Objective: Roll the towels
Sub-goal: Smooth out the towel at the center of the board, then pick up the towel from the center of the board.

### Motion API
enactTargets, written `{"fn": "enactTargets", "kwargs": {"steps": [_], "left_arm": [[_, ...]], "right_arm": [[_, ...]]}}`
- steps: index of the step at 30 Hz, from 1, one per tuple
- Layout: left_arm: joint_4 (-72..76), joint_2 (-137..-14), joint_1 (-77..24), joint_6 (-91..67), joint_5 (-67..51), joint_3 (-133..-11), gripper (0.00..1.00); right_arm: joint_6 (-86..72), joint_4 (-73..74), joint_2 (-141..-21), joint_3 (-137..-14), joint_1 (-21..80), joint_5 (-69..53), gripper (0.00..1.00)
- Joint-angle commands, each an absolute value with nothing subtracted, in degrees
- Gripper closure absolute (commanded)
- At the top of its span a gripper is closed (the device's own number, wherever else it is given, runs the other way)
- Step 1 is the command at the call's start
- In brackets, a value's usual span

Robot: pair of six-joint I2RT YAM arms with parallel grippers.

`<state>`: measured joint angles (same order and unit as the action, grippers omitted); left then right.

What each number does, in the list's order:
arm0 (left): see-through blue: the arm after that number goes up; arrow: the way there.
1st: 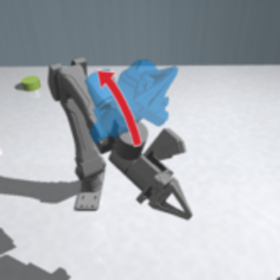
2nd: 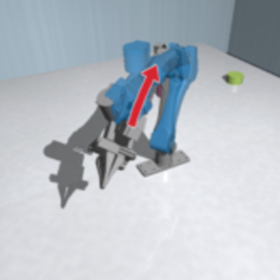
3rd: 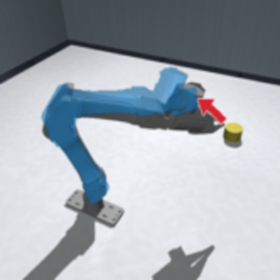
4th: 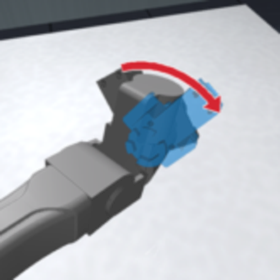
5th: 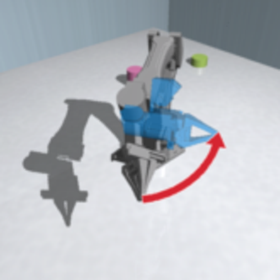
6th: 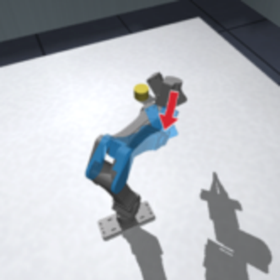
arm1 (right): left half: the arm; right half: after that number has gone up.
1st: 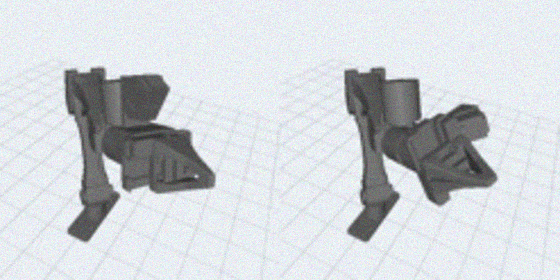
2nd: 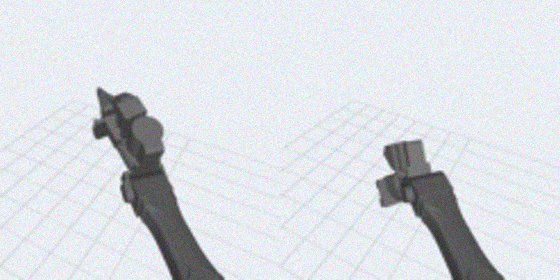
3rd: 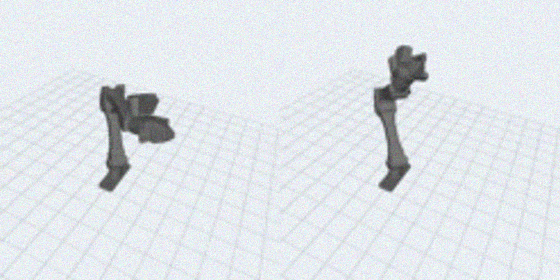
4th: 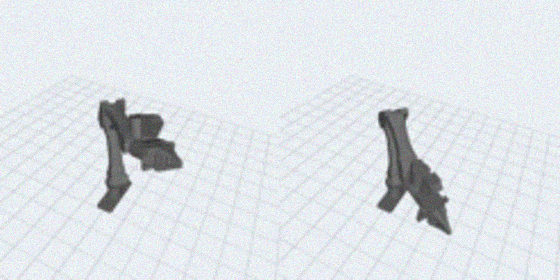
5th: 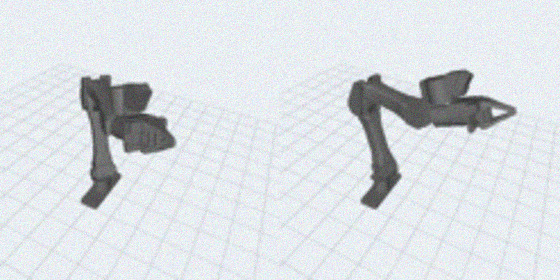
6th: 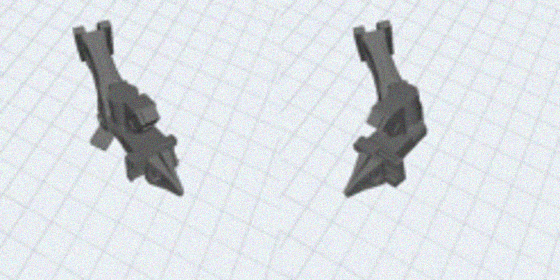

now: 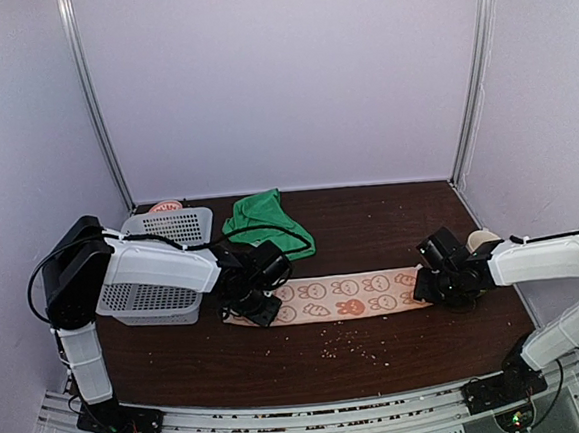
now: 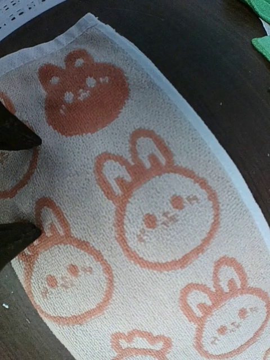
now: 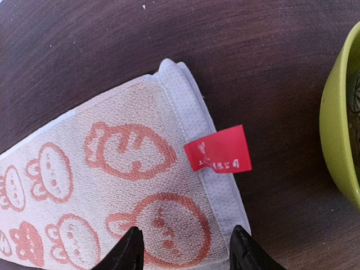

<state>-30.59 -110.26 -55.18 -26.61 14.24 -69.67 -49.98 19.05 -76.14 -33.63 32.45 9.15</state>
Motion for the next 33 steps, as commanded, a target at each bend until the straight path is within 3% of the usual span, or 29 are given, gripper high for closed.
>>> {"fn": "enactTargets", "kwargs": {"steps": [1,13,26,33], "left_arm": [[-28.2,-110.9,-54.9,-28.0,14.6,-67.3,0.53],[-26.5,-108.0,-54.9,-28.7,14.3,-62.9,0.53],[-30.5,-99.2,-54.9,-28.7,15.5,-68.9,0.41],[-31.0,-99.3,-54.3,-32.6,16.3,-63.8,0.55]], "right_arm": [[-51.5,16.9,-77.9,-31.9,31.4,8.2,0.47],[-51.5,18.1,-74.8,-30.0,31.2,7.8,0.47],[-46.9,26.6,-66.5,-36.9,31.3,9.3,0.42],[-47.3,24.2,-65.6,-35.0,31.9,7.0,0.43]]}}
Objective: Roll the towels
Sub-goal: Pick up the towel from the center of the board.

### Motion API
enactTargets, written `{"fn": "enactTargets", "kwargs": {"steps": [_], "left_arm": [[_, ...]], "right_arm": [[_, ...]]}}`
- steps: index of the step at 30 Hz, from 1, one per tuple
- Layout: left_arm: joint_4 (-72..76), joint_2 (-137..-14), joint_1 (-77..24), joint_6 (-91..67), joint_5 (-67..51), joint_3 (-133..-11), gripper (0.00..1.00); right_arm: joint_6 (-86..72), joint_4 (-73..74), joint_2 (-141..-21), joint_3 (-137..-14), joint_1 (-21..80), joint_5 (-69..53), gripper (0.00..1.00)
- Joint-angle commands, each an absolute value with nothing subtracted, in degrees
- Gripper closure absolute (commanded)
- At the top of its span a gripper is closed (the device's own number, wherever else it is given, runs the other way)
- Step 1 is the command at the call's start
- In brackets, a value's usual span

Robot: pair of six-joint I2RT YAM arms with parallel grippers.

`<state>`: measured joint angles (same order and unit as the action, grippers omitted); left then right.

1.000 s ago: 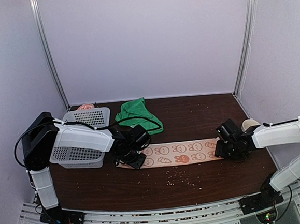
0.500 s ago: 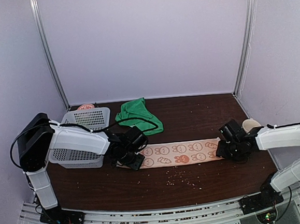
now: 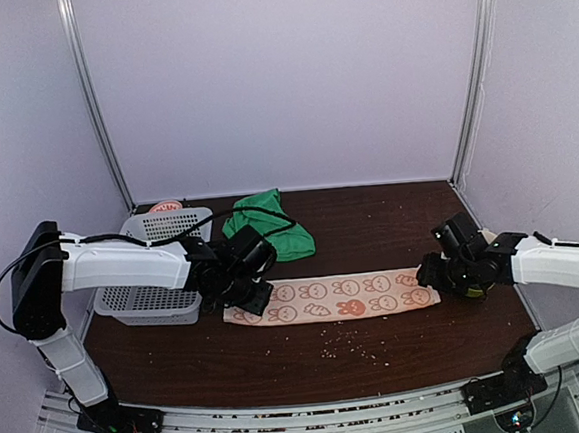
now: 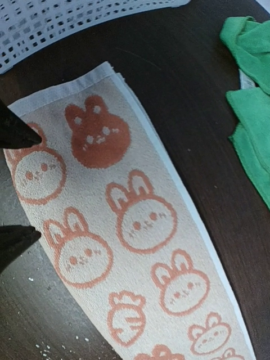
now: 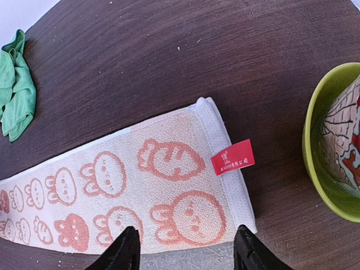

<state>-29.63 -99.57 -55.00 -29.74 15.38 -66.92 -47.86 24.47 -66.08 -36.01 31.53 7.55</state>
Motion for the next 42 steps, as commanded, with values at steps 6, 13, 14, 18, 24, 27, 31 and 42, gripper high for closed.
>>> {"fn": "enactTargets", "kwargs": {"steps": [6,13,14,18,24,27,31,42], "left_arm": [[-31.1,-99.9,-54.2,-34.9,17.6,-62.1,0.85],[-32.6,-102.5,-54.1,-38.4,20.4,-62.4,1.00],[-32.6,-102.9,-54.0,-38.9,20.5,-62.2,1.00],[-33.0,-104.4,-53.7,-41.2,20.9,-60.9,1.00],[-32.9,-105.5,-53.7,-41.4,19.7,-60.5,1.00],[-32.9,-103.6,-54.1,-39.3,18.7,-61.6,1.00],[-34.9,-99.3,-55.3,-36.5,19.4,-65.4,1.00],[-33.1,-98.8,-56.4,-28.5,15.5,-78.2,0.89]], "right_arm": [[-47.4,23.0,-66.7,-35.0,32.9,6.7,0.43],[-47.3,22.6,-67.1,-35.2,33.6,6.9,0.43],[-47.3,22.6,-67.0,-35.1,33.6,6.9,0.43],[-47.3,22.7,-66.5,-35.0,33.7,6.9,0.43],[-47.2,22.8,-66.1,-35.0,33.7,7.1,0.43],[-46.9,23.8,-65.6,-35.7,33.7,8.2,0.43],[-46.3,27.1,-65.0,-37.7,33.7,11.9,0.42],[-48.9,27.3,-64.0,-34.8,33.7,12.4,0.41]]}}
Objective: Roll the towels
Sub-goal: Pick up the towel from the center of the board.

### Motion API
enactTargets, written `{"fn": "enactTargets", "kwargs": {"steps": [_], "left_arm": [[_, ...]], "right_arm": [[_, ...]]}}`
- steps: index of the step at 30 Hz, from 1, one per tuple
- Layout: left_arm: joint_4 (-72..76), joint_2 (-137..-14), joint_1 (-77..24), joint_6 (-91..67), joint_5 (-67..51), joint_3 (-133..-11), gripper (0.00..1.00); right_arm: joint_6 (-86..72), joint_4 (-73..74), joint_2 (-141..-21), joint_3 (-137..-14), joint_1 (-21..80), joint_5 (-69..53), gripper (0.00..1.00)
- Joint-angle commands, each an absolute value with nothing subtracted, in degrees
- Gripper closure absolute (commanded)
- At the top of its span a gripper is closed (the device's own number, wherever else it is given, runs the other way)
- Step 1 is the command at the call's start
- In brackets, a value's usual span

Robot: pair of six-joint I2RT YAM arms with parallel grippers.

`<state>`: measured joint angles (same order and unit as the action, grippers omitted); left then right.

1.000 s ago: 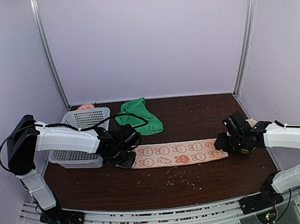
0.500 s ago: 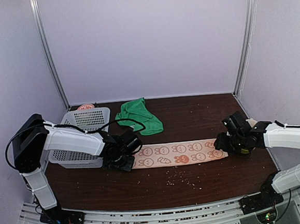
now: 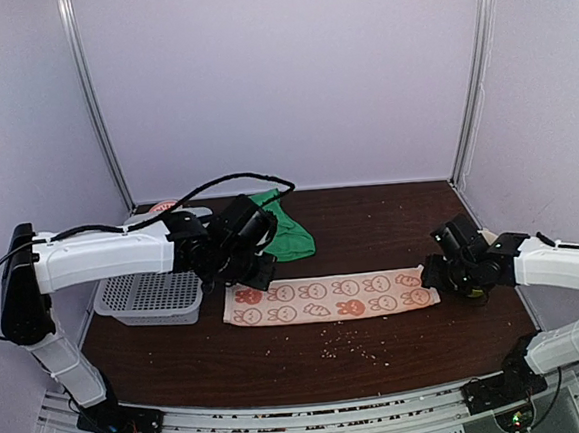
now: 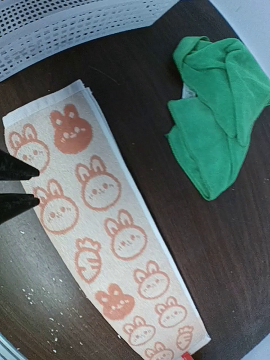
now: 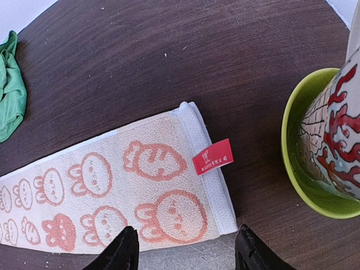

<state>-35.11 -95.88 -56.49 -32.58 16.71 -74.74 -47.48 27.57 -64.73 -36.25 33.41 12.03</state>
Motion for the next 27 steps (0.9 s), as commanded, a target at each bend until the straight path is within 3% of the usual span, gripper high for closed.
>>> {"fn": "enactTargets", "kwargs": {"steps": [1,12,27], "left_arm": [[-33.0,-100.7,-56.4,-28.0,15.1,-79.8,0.90],[-29.7,-117.2,-56.5,-28.4,6.6,-89.0,0.97],[-28.0,-118.3,-55.3,-33.1,8.8,-75.9,1.00]], "right_arm": [[-49.1,26.9,-64.1,-34.5,33.8,11.9,0.41],[-49.7,25.7,-63.8,-33.4,34.6,10.0,0.41],[-54.9,22.2,-63.3,-30.6,34.6,6.7,0.40]]}}
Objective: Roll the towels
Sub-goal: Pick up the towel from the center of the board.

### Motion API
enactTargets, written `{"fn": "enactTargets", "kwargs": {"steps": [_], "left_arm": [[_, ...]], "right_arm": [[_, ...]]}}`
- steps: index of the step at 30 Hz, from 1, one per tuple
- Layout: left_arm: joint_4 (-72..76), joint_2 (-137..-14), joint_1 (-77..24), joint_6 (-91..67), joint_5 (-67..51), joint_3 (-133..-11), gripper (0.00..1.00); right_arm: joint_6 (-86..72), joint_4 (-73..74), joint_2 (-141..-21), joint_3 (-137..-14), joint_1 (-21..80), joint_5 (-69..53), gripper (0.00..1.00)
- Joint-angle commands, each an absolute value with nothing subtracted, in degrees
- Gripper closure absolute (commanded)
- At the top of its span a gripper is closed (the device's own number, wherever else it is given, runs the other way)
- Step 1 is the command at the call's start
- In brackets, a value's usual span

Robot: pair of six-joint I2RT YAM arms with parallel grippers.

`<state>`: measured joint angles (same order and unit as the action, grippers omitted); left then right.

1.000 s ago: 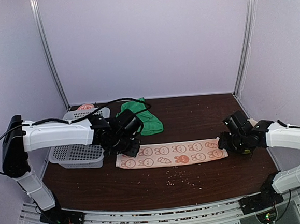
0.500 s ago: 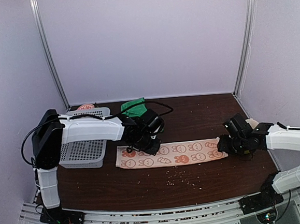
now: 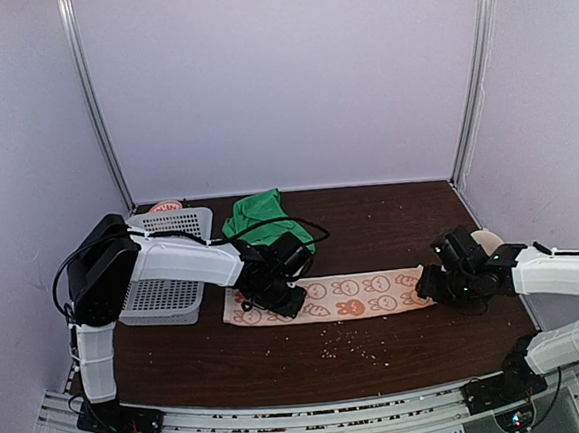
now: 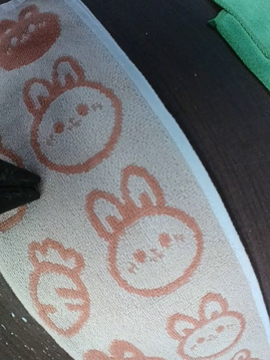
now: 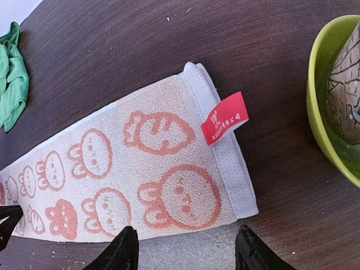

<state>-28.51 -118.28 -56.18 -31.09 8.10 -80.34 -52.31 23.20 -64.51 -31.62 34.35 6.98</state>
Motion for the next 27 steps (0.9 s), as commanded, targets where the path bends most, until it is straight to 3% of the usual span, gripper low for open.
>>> {"fn": "enactTargets", "kwargs": {"steps": [1,13,27], "left_arm": [[-28.0,-117.9,-55.2,-33.4,9.2,-74.9,1.00],[-26.5,-112.7,-53.4,-35.8,10.8,-63.6,1.00],[-27.2,-111.9,-53.4,-35.8,10.8,-61.8,1.00]], "right_arm": [[-55.2,22.5,-63.1,-30.6,34.6,7.0,0.40],[-60.8,21.2,-63.4,-26.1,34.5,8.4,0.38],[-68.9,11.1,-68.4,-23.4,34.0,3.0,0.39]]}}
